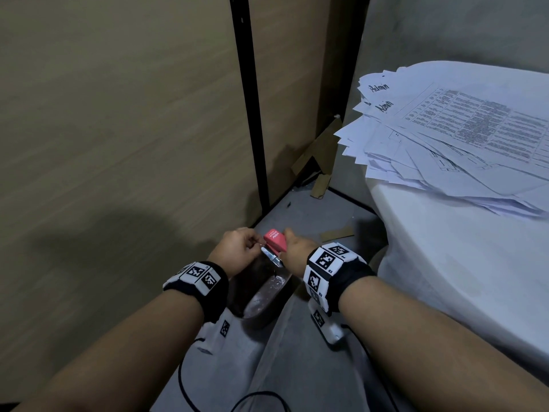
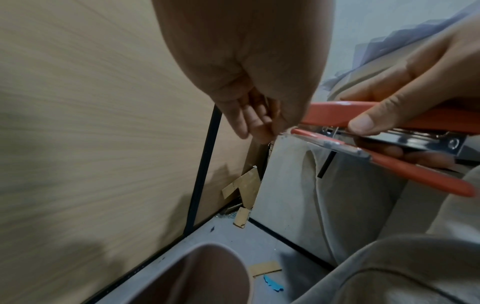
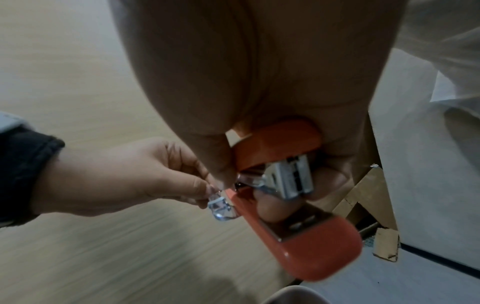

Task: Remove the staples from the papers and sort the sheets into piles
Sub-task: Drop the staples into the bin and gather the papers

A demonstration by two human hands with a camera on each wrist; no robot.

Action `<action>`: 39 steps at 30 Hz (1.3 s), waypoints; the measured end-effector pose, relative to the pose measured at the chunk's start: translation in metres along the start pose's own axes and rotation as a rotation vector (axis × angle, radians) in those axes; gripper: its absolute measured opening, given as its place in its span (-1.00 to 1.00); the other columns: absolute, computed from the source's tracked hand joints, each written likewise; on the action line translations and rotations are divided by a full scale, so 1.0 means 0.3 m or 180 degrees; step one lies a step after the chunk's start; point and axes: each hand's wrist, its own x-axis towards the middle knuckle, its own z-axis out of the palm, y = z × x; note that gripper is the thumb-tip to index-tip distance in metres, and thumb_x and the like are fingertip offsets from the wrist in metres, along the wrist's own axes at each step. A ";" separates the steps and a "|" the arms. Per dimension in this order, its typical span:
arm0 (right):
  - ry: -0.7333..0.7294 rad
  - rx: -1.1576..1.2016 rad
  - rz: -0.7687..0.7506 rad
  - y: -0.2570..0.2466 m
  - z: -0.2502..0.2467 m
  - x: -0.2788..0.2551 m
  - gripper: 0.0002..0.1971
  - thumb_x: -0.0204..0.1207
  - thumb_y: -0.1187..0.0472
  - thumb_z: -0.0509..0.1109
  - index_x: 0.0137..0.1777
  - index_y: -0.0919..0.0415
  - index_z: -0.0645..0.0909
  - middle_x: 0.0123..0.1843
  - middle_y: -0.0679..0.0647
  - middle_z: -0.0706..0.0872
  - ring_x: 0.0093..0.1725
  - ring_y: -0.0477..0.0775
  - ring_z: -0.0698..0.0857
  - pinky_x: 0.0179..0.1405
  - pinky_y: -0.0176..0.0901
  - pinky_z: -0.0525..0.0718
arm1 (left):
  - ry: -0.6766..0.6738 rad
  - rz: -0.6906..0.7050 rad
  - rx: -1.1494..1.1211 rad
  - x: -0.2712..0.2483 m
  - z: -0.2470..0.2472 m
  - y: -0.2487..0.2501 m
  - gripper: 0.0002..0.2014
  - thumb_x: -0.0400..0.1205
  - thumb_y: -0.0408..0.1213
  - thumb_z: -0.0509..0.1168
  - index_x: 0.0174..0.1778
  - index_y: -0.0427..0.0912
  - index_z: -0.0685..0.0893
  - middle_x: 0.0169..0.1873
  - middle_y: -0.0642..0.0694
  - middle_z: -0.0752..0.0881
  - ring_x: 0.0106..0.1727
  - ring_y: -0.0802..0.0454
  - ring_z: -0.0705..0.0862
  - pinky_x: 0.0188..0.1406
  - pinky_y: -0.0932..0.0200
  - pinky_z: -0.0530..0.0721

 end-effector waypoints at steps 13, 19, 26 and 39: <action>0.0094 0.0087 0.0083 -0.009 -0.005 0.015 -0.53 0.61 0.26 0.23 0.48 0.21 0.19 0.29 0.29 0.60 0.25 0.28 0.62 0.23 0.06 0.58 | 0.0159 -0.0285 0.0036 0.017 -0.001 0.002 -0.93 0.60 -0.35 0.31 -0.09 -0.21 0.71 -0.19 0.00 0.62 -0.21 0.08 0.60 -0.25 0.36 0.49; 0.0095 0.0159 0.0083 0.002 -0.020 0.005 -0.50 0.60 0.22 0.26 0.49 0.20 0.18 0.31 0.29 0.58 0.28 0.27 0.59 0.23 0.01 0.53 | -0.0287 -0.0286 -0.0218 -0.016 0.002 0.045 -0.84 0.40 -0.23 0.48 -0.16 0.01 0.68 -0.39 0.14 0.67 -0.40 0.36 0.62 -0.41 0.58 0.45; 0.0242 0.0177 -0.0141 0.007 -0.010 -0.005 -0.69 0.60 0.27 0.23 0.30 0.20 0.29 0.15 0.23 0.64 0.10 0.22 0.65 -0.01 -0.07 0.55 | -0.0107 -0.0307 -0.0047 -0.018 0.018 0.070 -0.86 0.37 -0.18 0.47 -0.21 -0.06 0.70 -0.43 0.12 0.69 -0.37 0.26 0.65 -0.36 0.41 0.53; 0.0336 0.0293 -0.0184 0.021 0.009 -0.006 -0.68 0.59 0.26 0.24 0.29 0.20 0.28 0.13 0.26 0.63 -0.03 0.20 0.64 -0.05 -0.05 0.56 | -0.0017 -0.0005 0.0392 -0.016 0.024 0.071 -0.84 0.42 -0.18 0.41 -0.20 -0.19 0.71 -0.25 -0.05 0.69 -0.20 0.01 0.67 -0.18 0.12 0.62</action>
